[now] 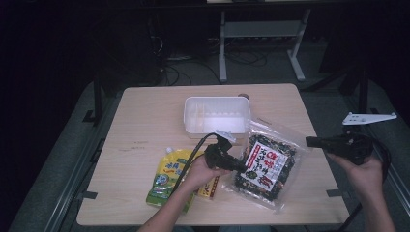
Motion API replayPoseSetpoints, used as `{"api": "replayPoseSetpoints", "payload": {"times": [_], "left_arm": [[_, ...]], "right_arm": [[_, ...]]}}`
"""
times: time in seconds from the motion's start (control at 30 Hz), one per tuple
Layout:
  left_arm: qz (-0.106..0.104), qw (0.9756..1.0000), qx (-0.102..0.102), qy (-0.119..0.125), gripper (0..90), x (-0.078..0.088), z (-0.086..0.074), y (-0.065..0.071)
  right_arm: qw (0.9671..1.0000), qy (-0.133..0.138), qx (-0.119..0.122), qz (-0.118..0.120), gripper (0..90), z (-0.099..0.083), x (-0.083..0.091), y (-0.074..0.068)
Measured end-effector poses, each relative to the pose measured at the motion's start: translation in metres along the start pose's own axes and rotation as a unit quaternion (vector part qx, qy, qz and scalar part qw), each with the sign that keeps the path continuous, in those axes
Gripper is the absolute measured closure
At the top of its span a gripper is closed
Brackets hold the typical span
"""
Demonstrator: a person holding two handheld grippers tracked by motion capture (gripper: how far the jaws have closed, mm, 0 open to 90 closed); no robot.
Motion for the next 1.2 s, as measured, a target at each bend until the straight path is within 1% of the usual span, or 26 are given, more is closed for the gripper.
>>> {"api": "replayPoseSetpoints", "payload": {"times": [0.1,0.17,0.2,0.23,0.27,0.3,0.33,0.37,0.43,0.5,0.53,0.57,0.6,0.63,0.7,0.73,0.8,0.83,0.87,0.93,1.0,1.03,1.07,1.13,1.17,1.2], "left_arm": [[0.006,1.0000,-0.006,0.003,70.3,0.002,0.001,0.003],[0.009,0.9999,-0.011,0.007,70.9,0.004,0.002,0.004],[0.010,0.9998,-0.013,0.006,71.1,0.004,0.002,0.005],[0.011,0.9998,-0.014,0.006,71.1,0.004,0.002,0.005],[0.012,0.9998,-0.015,0.006,71.1,0.004,0.003,0.006],[0.013,0.9998,-0.016,0.007,71.1,0.004,0.003,0.006],[0.014,0.9997,-0.018,0.005,71.1,0.005,0.003,0.006],[0.014,0.9997,-0.019,0.005,71.1,0.005,0.003,0.006],[0.015,0.9997,-0.021,0.005,71.1,0.005,0.003,0.007],[0.015,0.9996,-0.024,0.005,71.1,0.006,0.004,0.008],[0.015,0.9995,-0.026,0.006,71.1,0.006,0.004,0.008],[0.015,0.9996,-0.025,0.006,71.1,0.006,0.004,0.009],[0.015,0.9996,-0.025,0.006,71.1,0.006,0.004,0.009],[0.015,0.9995,-0.025,0.006,71.1,0.006,0.004,0.009],[0.016,0.9995,-0.028,0.006,71.1,0.007,0.004,0.010],[0.018,0.9994,-0.029,0.004,70.9,0.007,0.004,0.010],[0.021,0.9993,-0.030,0.002,70.8,0.008,0.003,0.009],[0.021,0.9993,-0.032,0.002,70.4,0.009,0.002,0.009],[0.023,0.9992,-0.031,0.004,70.4,0.010,0.002,0.009],[0.036,0.9987,-0.035,0.001,67.0,0.011,0.001,0.007],[0.046,0.9983,-0.037,0.001,62.9,0.013,0.000,0.006],[0.052,0.9980,-0.036,0.001,57.8,0.014,0.000,0.006],[0.051,0.9981,-0.034,0.005,56.6,0.015,0.000,0.005],[0.061,0.9975,-0.036,0.007,55.3,0.019,0.000,0.005],[0.064,0.9972,-0.037,0.011,52.0,0.020,0.000,0.006],[0.068,0.9969,-0.037,0.013,50.3,0.022,0.000,0.006]], "right_arm": [[1.0000,0.001,-0.009,0.004,86.7,0.000,-0.002,0.007],[0.9999,0.003,-0.013,0.010,74.5,-0.001,-0.004,0.012],[0.9997,-0.001,-0.018,0.016,65.0,-0.002,-0.007,0.016],[0.9993,-0.011,-0.025,0.024,58.1,-0.005,-0.012,0.019],[0.9993,-0.011,-0.025,0.024,58.1,-0.005,-0.012,0.019],[0.9990,-0.022,-0.027,0.028,50.3,-0.010,-0.019,0.022],[0.9990,-0.022,-0.027,0.028,50.3,-0.010,-0.019,0.022],[0.9987,-0.027,-0.030,0.032,47.9,-0.012,-0.023,0.022],[0.9981,-0.039,-0.029,0.037,46.6,-0.017,-0.031,0.022],[0.9969,-0.051,-0.032,0.050,47.9,-0.021,-0.041,0.021],[0.9969,-0.051,-0.032,0.050,47.9,-0.021,-0.041,0.021],[0.9965,-0.053,-0.032,0.056,50.2,-0.022,-0.044,0.020],[0.9948,-0.064,-0.031,0.073,54.2,-0.024,-0.051,0.017],[0.9948,-0.064,-0.031,0.073,54.2,-0.024,-0.051,0.017],[0.9931,-0.074,-0.026,0.088,63.3,-0.025,-0.056,0.013],[0.9916,-0.078,-0.023,0.100,66.8,-0.024,-0.058,0.009],[0.9913,-0.079,-0.024,0.103,68.1,-0.024,-0.058,0.008],[0.9905,-0.081,-0.022,0.109,71.7,-0.022,-0.057,0.006],[0.9905,-0.081,-0.022,0.109,71.7,-0.022,-0.057,0.006],[0.9896,-0.084,-0.021,0.115,74.2,-0.021,-0.056,0.003],[0.9878,-0.085,-0.022,0.129,75.9,-0.019,-0.054,-0.001],[0.9855,-0.085,-0.024,0.145,77.6,-0.017,-0.052,-0.006],[0.9860,-0.083,-0.020,0.143,77.8,-0.016,-0.051,-0.008],[0.9860,-0.084,-0.018,0.143,78.0,-0.015,-0.050,-0.010],[0.9864,-0.084,-0.010,0.141,78.1,-0.013,-0.048,-0.015],[0.9869,-0.083,-0.008,0.139,78.2,-0.012,-0.047,-0.017]]}}
Point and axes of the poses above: each handheld gripper's, and its own axes: x roughly backward along the jaws, z roughly out of its top, y roughly to its right, the point moved 6 cm from there along -x, roughly forward along the jaws, and after that the axes turned 13 degrees about -x, right-handed, at the moved point
